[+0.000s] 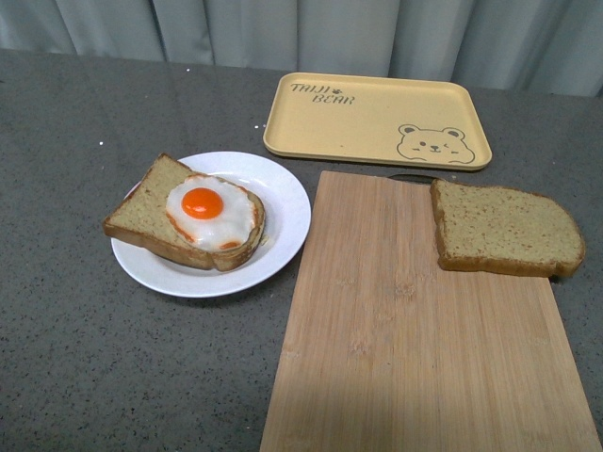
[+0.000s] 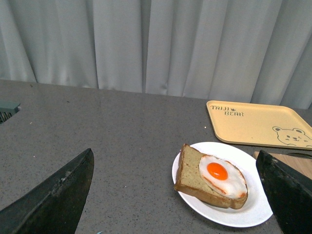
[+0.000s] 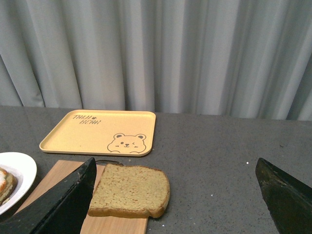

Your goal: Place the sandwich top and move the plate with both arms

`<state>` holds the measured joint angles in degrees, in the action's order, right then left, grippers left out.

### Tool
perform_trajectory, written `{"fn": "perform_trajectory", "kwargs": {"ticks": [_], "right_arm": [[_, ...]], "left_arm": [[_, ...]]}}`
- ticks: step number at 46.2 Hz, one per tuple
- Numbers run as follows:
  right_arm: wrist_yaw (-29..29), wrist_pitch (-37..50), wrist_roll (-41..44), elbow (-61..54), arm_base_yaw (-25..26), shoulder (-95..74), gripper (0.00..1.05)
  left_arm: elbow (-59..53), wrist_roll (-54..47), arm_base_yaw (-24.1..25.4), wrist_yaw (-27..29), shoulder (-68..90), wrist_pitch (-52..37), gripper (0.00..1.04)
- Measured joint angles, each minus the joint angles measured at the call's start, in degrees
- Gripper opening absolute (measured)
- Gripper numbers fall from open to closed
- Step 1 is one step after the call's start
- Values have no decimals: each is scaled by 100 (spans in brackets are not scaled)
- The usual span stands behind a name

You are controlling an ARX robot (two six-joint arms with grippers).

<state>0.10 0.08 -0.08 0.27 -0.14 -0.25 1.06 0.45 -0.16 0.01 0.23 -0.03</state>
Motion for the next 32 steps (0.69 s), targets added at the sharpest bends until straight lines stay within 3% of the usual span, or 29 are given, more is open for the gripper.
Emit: {"fn": "perform_trajectory", "kwargs": {"ticks": [3, 6, 9, 16, 21, 27, 32], "right_arm": [[-247, 61, 129, -2, -76, -39, 95], [-2133, 640, 994, 7, -693, -483, 95], [-2627, 979, 1537, 28, -682, -1187, 95], [-1189, 2474, 1729, 367, 389, -3578, 95], [-511, 3023, 1541, 857, 927, -5292, 95], [-107, 2734, 1189, 1727, 1416, -7257, 95], [595, 2208, 616, 2430, 1574, -8378, 95]], "left_arm": [[0, 0, 0, 0, 0, 0, 98], [0, 0, 0, 9, 0, 0, 98], [0, 0, 0, 2, 0, 0, 98], [0, 0, 0, 0, 0, 0, 98], [0, 0, 0, 2, 0, 0, 98], [0, 0, 0, 0, 0, 0, 98], [0, 0, 0, 0, 0, 0, 98]]}}
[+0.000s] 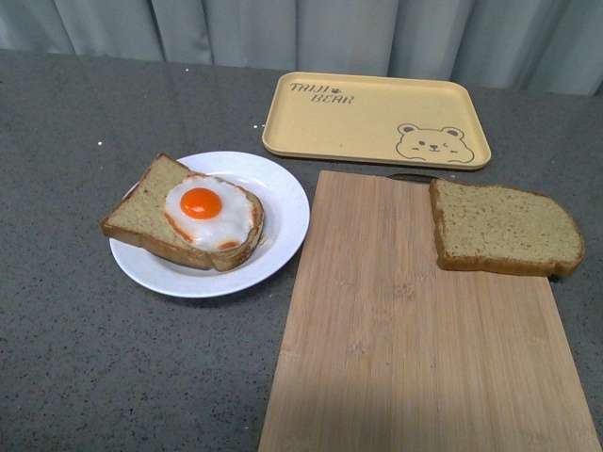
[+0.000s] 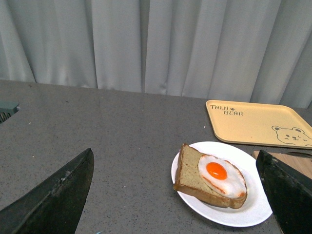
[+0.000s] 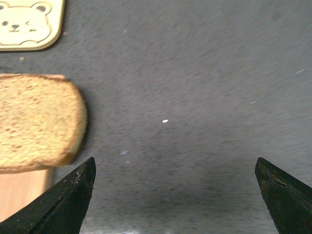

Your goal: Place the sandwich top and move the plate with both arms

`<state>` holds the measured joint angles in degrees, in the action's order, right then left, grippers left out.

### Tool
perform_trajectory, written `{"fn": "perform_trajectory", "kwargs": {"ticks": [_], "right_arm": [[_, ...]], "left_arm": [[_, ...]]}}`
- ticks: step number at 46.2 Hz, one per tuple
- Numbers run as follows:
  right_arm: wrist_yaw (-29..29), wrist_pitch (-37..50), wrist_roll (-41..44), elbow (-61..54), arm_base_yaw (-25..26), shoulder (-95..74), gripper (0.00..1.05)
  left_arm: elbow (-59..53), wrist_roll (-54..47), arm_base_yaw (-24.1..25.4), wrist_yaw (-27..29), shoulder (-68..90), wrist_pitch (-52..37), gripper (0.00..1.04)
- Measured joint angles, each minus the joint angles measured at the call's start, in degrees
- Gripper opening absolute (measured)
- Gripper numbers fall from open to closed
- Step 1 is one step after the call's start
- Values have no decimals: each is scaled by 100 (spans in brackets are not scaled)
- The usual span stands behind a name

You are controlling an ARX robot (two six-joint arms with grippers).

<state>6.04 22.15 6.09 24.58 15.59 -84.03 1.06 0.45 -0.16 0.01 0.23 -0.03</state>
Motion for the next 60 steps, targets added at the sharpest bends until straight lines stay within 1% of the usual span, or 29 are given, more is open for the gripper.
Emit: {"fn": "perform_trajectory", "kwargs": {"ticks": [1, 3, 8, 13, 20, 25, 31, 32, 34, 35, 36, 38, 42, 45, 50, 54, 57, 60], "right_arm": [[76, -105, -101, 138, 24, -188, 95], [498, -293, -527, 476, 72, -627, 95], [1158, -505, -1290, 1097, 109, -1405, 95], [1764, -719, -1663, 1609, 105, -2100, 95], [2402, -1141, -1843, 2192, -7, -2826, 95], [2667, -1239, -1906, 2490, -205, -3206, 95], [2608, -1384, -1937, 2754, -428, -3504, 95], [2592, -1397, -1967, 2802, -459, -3556, 93], [2599, -1397, -2020, 2911, -520, -3648, 85], [2599, -1397, -2031, 2931, -531, -3659, 83], [2568, -1405, -2052, 2990, -562, -3700, 78], [2527, -1456, -2061, 3060, -590, -3738, 71], [2424, -1628, -2052, 3154, -643, -3748, 53], [2387, -1665, -2044, 3180, -654, -3742, 43], [2356, -1698, -2044, 3174, -654, -3689, 32], [2295, -1709, -2039, 3132, -660, -3560, 21], [2356, -1668, -2050, 3034, -678, -3366, 10], [2455, -1495, -2194, 2905, -710, -3115, 3]], "left_arm": [[0, 0, 0, 0, 0, 0, 98], [0, 0, 0, 0, 0, 0, 98], [0, 0, 0, 2, 0, 0, 98], [0, 0, 0, 0, 0, 0, 98], [0, 0, 0, 0, 0, 0, 98], [0, 0, 0, 0, 0, 0, 98], [0, 0, 0, 0, 0, 0, 98], [0, 0, 0, 0, 0, 0, 98], [0, 0, 0, 0, 0, 0, 98], [0, 0, 0, 2, 0, 0, 98], [0, 0, 0, 2, 0, 0, 98], [0, 0, 0, 2, 0, 0, 98], [0, 0, 0, 0, 0, 0, 98], [0, 0, 0, 0, 0, 0, 98], [0, 0, 0, 2, 0, 0, 98], [0, 0, 0, 0, 0, 0, 98], [0, 0, 0, 2, 0, 0, 98], [0, 0, 0, 0, 0, 0, 98]]}}
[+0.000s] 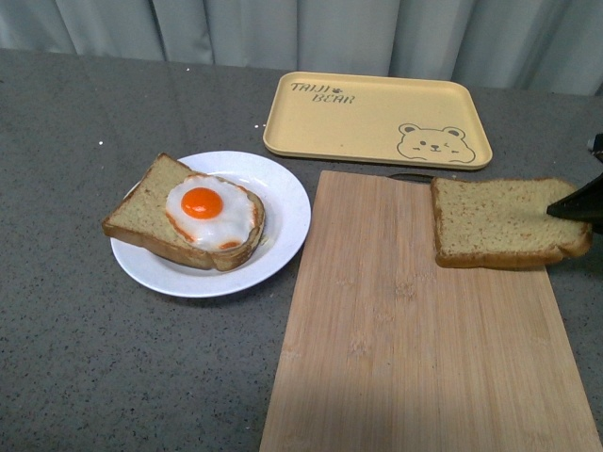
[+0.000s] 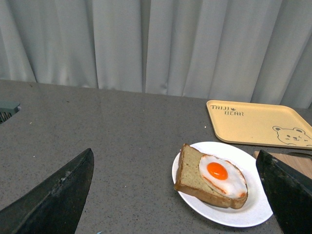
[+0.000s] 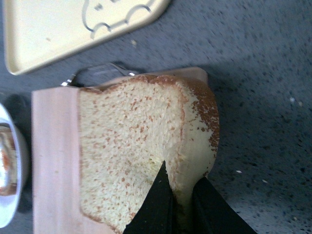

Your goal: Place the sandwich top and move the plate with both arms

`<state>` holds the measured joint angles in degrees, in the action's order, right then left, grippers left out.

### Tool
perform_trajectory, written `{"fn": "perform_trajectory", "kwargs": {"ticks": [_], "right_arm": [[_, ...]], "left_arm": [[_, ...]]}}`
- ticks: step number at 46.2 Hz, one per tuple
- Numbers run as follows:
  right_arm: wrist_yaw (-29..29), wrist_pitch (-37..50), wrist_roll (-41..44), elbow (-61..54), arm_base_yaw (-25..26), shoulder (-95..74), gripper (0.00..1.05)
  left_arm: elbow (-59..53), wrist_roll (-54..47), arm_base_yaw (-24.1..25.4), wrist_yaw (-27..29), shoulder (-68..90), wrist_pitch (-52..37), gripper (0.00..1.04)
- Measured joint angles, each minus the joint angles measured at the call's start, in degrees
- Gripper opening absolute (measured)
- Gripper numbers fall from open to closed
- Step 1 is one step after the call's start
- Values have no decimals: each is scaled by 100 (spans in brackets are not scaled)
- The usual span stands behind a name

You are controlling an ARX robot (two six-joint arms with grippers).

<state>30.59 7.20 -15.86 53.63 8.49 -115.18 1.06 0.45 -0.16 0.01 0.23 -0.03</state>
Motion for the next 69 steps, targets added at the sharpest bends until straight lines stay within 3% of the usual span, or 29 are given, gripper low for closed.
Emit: {"fn": "perform_trajectory", "kwargs": {"ticks": [12, 23, 29, 40, 57, 64, 69], "right_arm": [[557, 1941, -1810, -667, -719, 1040, 3], [240, 3397, -3510, -577, -1941, 466, 3], [76, 3615, -4103, -238, -2597, 0, 3], [-111, 3523, -4546, 586, -3355, -796, 3], [-367, 3106, -4876, 1226, -3858, -1556, 3], [-616, 2999, -4529, 1012, -3786, -1449, 32], [-1235, 2774, -3915, 634, -3689, -1093, 54]], "left_arm": [[0, 0, 0, 0, 0, 0, 98], [0, 0, 0, 0, 0, 0, 98], [0, 0, 0, 2, 0, 0, 98], [0, 0, 0, 0, 0, 0, 98], [0, 0, 0, 2, 0, 0, 98], [0, 0, 0, 0, 0, 0, 98], [0, 0, 0, 2, 0, 0, 98]]}}
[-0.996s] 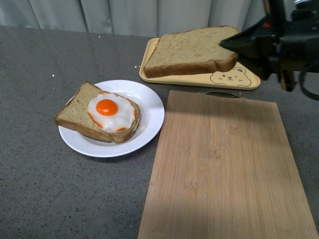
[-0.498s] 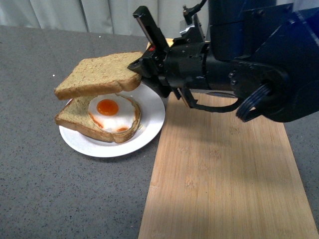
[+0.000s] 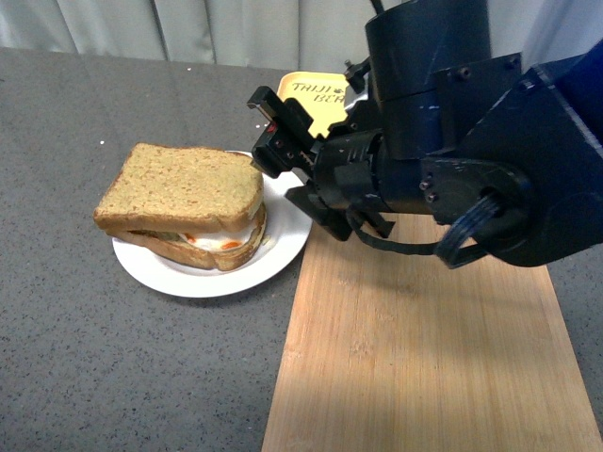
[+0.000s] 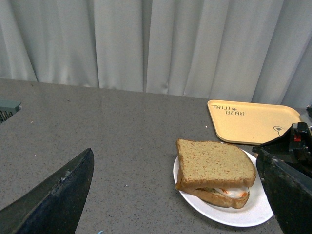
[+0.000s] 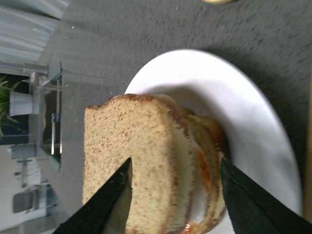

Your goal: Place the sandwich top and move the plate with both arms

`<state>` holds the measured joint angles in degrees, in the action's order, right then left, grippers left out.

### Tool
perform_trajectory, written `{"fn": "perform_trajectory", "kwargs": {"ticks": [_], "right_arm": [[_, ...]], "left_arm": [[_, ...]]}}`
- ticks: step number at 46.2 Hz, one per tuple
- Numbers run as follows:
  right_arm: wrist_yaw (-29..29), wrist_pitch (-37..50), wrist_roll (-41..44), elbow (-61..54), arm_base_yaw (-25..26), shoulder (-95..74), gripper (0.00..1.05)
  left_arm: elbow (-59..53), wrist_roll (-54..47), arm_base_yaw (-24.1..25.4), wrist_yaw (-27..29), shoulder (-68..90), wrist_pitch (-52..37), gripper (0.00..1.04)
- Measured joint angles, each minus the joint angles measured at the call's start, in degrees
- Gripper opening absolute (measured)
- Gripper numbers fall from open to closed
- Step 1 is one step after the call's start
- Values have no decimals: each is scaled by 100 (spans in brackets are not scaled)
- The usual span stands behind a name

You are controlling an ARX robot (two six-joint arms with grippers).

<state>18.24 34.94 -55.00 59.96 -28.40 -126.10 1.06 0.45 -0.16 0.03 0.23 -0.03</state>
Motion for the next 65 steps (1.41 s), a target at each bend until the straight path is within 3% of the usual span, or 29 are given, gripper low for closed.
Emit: {"fn": "perform_trajectory", "kwargs": {"ticks": [4, 10, 12, 13, 14, 18, 24, 38, 41, 49, 65], "right_arm": [[-785, -492, 833, -221, 79, 422, 72], [-1414, -352, 1582, -385, 122, 625, 87], [-2210, 739, 2127, -651, 111, 540, 81], [-3047, 1624, 2782, -929, 114, 487, 76], [-3423, 2151, 3053, -1152, 133, 487, 72], [-4076, 3519, 4048, -1910, 280, 621, 61], [-4041, 4354, 4874, -2618, 588, 1176, 43], [-3884, 4496, 5110, -3206, 911, 1681, 1], [-3136, 4374, 5324, -4041, 1239, 2463, 1], [-2824, 3901, 5445, -5235, 1851, 4365, 1], [-2350, 2258, 5482, -5724, 2247, 6389, 1]], "left_arm": [[0, 0, 0, -2, 0, 0, 98], [0, 0, 0, -2, 0, 0, 98], [0, 0, 0, 0, 0, 0, 98], [0, 0, 0, -9, 0, 0, 98], [0, 0, 0, -13, 0, 0, 98], [0, 0, 0, 4, 2, 0, 98], [0, -2, 0, 11, -4, 0, 98], [0, 0, 0, -4, -4, 0, 98], [0, -2, 0, 22, -11, 0, 98], [0, -2, 0, -9, -17, 2, 98], [0, 0, 0, 7, -17, 2, 98]]}}
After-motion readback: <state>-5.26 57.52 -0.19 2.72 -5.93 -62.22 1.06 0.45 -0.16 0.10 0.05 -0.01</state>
